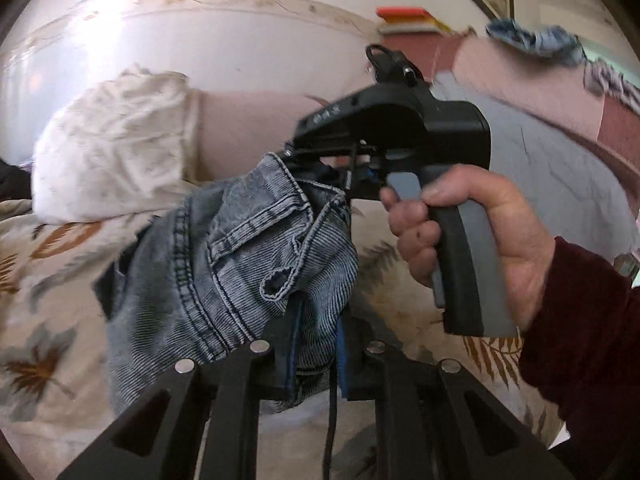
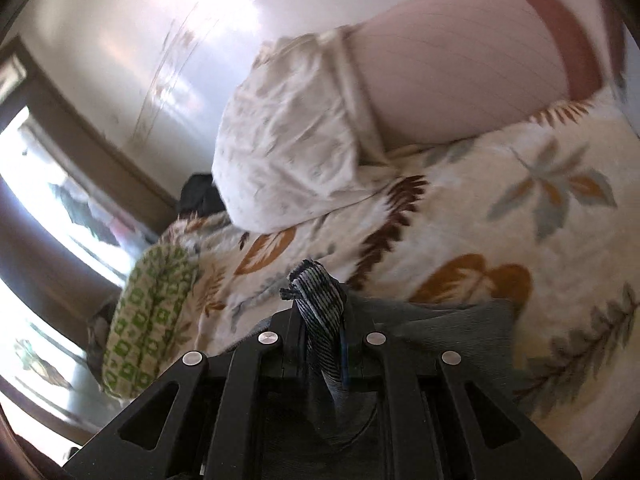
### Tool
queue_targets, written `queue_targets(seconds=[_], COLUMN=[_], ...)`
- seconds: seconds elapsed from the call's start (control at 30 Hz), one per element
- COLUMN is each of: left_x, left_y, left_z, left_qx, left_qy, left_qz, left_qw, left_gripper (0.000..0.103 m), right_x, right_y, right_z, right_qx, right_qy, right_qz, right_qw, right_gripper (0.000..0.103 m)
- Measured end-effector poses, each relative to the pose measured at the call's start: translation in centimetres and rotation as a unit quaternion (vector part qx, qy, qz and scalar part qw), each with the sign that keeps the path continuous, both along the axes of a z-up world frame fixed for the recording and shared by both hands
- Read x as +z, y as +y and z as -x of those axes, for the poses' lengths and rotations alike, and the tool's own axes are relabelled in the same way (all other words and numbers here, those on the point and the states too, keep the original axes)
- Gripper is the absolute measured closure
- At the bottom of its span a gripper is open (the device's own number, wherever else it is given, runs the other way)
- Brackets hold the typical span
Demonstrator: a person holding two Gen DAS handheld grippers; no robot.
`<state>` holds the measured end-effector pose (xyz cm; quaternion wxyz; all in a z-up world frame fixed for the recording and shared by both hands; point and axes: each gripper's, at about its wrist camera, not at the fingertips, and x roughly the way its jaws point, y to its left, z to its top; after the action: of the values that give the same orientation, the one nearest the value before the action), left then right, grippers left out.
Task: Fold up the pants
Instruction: 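Grasp the jeans fold with the right tool while the left tool holds the waistband, then lower the folded jeans onto the bed and open both tools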
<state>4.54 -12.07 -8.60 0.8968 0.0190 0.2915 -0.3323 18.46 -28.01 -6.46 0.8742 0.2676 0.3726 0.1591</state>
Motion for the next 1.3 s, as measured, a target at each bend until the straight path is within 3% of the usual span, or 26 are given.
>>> queue_targets(seconds=[0.17, 0.33, 0.4, 0.43, 0.6, 0.67, 0.73, 0.77, 0.8, 0.87, 0.93, 1.07, 1.17, 1.3], left_x=[-1.8, -4.3, -4.4, -4.2, -2.2, -0.4, 1.8, 2.9, 3.9, 5.2, 5.4, 2.7, 0.4, -0.9], left_y=[-3.8, -5.1, -5.1, -4.9, -2.9, -0.8, 1.8, 3.2, 4.7, 7.0, 9.1, 11.0, 10.7, 9.0], left_z=[-0.3, -1.4, -1.3, -1.3, -0.1, 0.9, 1.7, 1.7, 1.5, -0.1, -2.9, -7.8, -9.0, -9.4], left_qx=[-0.025, -0.040, -0.052, -0.056, -0.088, -0.088, -0.075, -0.064, -0.042, 0.019, 0.072, 0.117, 0.124, 0.111], left_qy=[0.001, 0.038, 0.037, 0.037, 0.044, 0.016, -0.015, -0.027, -0.044, -0.072, -0.065, 0.001, 0.016, 0.015], left_qz=[-0.040, -0.061, -0.064, -0.066, -0.063, -0.065, -0.060, -0.052, -0.046, -0.050, -0.041, -0.020, -0.027, -0.047], left_qw=[0.9989, 0.9966, 0.9959, 0.9956, 0.9932, 0.9939, 0.9952, 0.9962, 0.9971, 0.9960, 0.9944, 0.9929, 0.9918, 0.9926], left_gripper=[0.087, 0.087, 0.086, 0.083, 0.078, 0.077, 0.070, 0.060, 0.048, 0.042, 0.042, 0.042, 0.042, 0.042], right_x=[-2.1, -6.1, -7.2, -7.4, -5.3, -3.1, -1.0, -0.3, 0.7, 2.0, 2.6, 2.2, 0.9, -1.9], right_y=[-4.4, -7.4, -8.4, -8.9, -11.4, -12.0, -11.5, -11.1, -10.4, -8.5, -6.7, -2.1, 0.1, 0.1], right_z=[0.2, -0.7, -0.5, -0.3, 3.2, 5.6, 8.3, 9.2, 10.5, 12.8, 14.2, 14.3, 12.5, 10.6], right_qx=[-0.020, -0.025, -0.033, -0.043, -0.094, -0.121, -0.131, -0.132, -0.129, -0.122, -0.116, -0.090, -0.071, -0.091], right_qy=[-0.010, 0.030, 0.045, 0.054, 0.049, 0.018, -0.011, -0.024, -0.041, -0.069, -0.083, -0.089, -0.078, -0.055], right_qz=[-0.046, -0.062, -0.058, -0.053, -0.048, -0.039, -0.030, -0.024, -0.018, -0.007, -0.005, -0.014, -0.020, -0.023], right_qw=[0.999, 0.997, 0.997, 0.996, 0.993, 0.992, 0.991, 0.991, 0.991, 0.990, 0.990, 0.992, 0.994, 0.994], right_gripper=[0.092, 0.087, 0.072, 0.069, 0.049, 0.048, 0.048, 0.048, 0.048, 0.048, 0.048, 0.052, 0.052, 0.052])
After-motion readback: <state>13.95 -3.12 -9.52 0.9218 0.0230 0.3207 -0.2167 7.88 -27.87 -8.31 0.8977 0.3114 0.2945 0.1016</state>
